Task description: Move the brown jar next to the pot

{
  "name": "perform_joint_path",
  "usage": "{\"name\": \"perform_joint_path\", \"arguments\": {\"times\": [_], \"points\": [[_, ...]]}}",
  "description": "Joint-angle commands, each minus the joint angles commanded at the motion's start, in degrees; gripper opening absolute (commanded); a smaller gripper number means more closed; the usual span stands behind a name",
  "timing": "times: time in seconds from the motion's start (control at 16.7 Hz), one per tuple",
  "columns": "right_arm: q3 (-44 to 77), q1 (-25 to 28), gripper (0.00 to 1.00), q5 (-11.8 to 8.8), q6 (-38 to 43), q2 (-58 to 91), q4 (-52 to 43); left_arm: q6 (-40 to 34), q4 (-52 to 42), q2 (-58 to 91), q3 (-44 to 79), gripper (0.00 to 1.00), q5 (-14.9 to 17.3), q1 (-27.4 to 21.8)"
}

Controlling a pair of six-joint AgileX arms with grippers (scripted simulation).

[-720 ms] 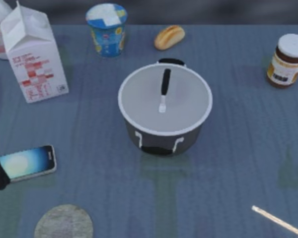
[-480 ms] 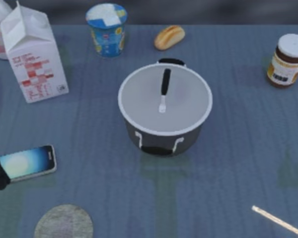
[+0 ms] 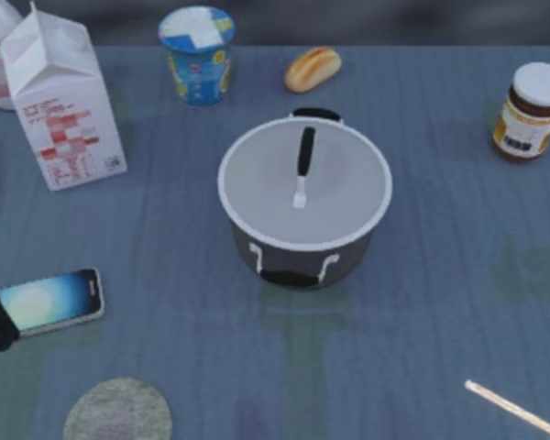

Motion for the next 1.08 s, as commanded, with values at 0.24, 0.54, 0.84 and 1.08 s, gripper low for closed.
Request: {"name": "perform_joint_path", "arguments": {"times": [0.24, 0.54, 0.84, 1.08], "points": [[21.4, 0.2, 1.0, -0.6, -1.4, 20.5, -11.6, 0.0, 0.0, 0.0, 0.0, 1.0, 0.0, 0.0], [52.1, 0.1, 1.0, -0.9, -4.0, 50.4, -28.6, 0.0, 0.0, 0.0, 0.0, 1.0, 0.0, 0.0], [84.0, -0.1, 1.0, -1.0, -6.9, 81.2, -45.7, 0.0, 0.0, 0.0, 0.0, 1.0, 0.0, 0.0], [107.1, -0.3, 1.0, -0.7, -9.1, 103.4, -57.5, 0.0, 0.0, 0.0, 0.0, 1.0, 0.0, 0.0]]}}
